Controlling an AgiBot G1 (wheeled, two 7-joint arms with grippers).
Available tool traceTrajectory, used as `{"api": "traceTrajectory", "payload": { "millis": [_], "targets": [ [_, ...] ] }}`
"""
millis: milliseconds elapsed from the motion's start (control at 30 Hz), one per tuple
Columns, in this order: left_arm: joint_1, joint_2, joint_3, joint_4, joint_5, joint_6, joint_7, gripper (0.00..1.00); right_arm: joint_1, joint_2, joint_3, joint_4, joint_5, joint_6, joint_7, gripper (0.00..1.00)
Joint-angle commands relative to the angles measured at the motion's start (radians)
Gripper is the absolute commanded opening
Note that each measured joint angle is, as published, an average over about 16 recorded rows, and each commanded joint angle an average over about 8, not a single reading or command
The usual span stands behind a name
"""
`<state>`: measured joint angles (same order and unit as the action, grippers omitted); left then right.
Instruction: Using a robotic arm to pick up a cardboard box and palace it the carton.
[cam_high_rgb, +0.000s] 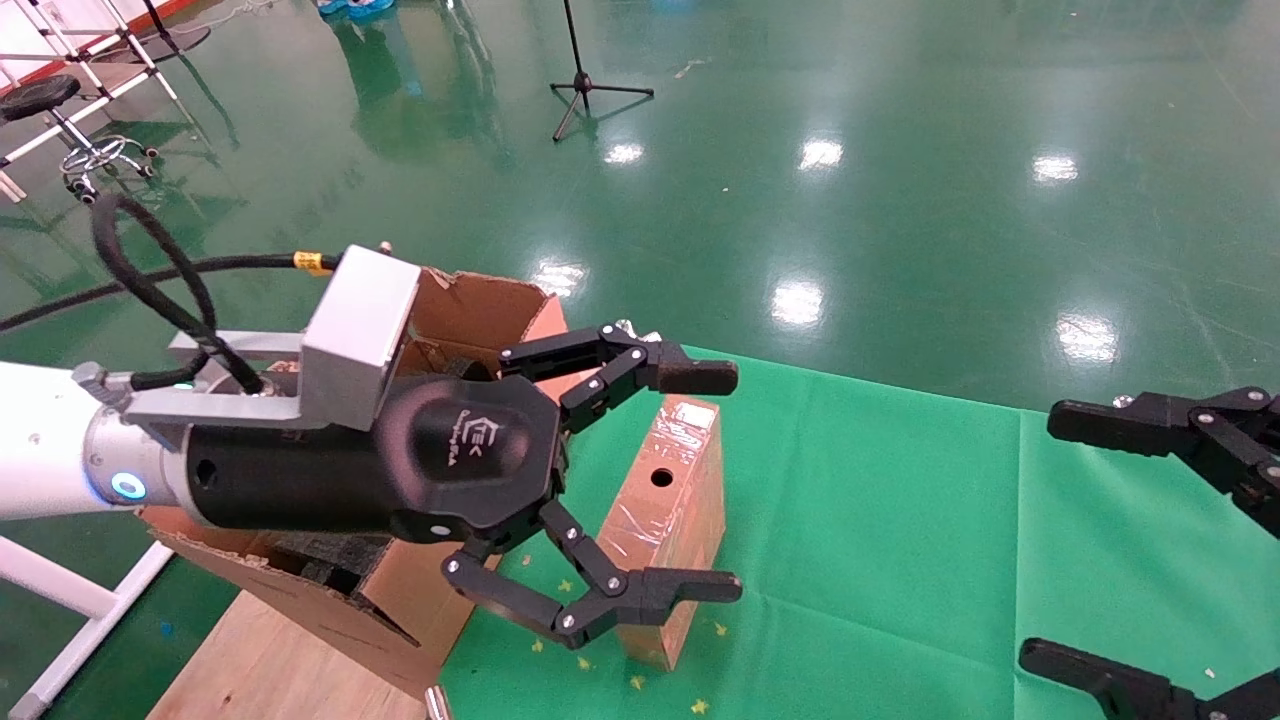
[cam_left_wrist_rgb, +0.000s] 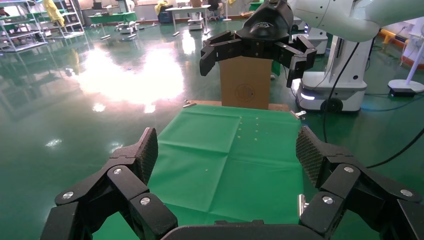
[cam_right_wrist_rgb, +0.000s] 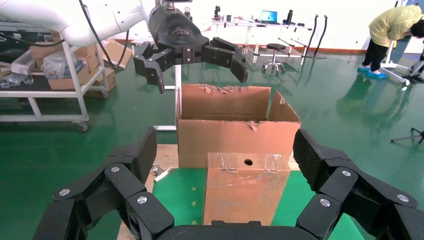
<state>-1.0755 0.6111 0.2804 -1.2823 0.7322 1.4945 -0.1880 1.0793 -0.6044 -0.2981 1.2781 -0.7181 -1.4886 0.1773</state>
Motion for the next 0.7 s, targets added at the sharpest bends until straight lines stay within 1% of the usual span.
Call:
{"api": "traceTrajectory", "payload": {
  "millis": [33,700],
  "targets": [
    [0.000,0.000,0.000,0.000,0.000,0.000,0.000,1.00,0.000,0.000,0.000,0.000,0.000,0.000,0.000,1.00],
    [0.000,0.000,0.000,0.000,0.000,0.000,0.000,1.00,0.000,0.000,0.000,0.000,0.000,0.000,0.000,1.00]
  ]
}}
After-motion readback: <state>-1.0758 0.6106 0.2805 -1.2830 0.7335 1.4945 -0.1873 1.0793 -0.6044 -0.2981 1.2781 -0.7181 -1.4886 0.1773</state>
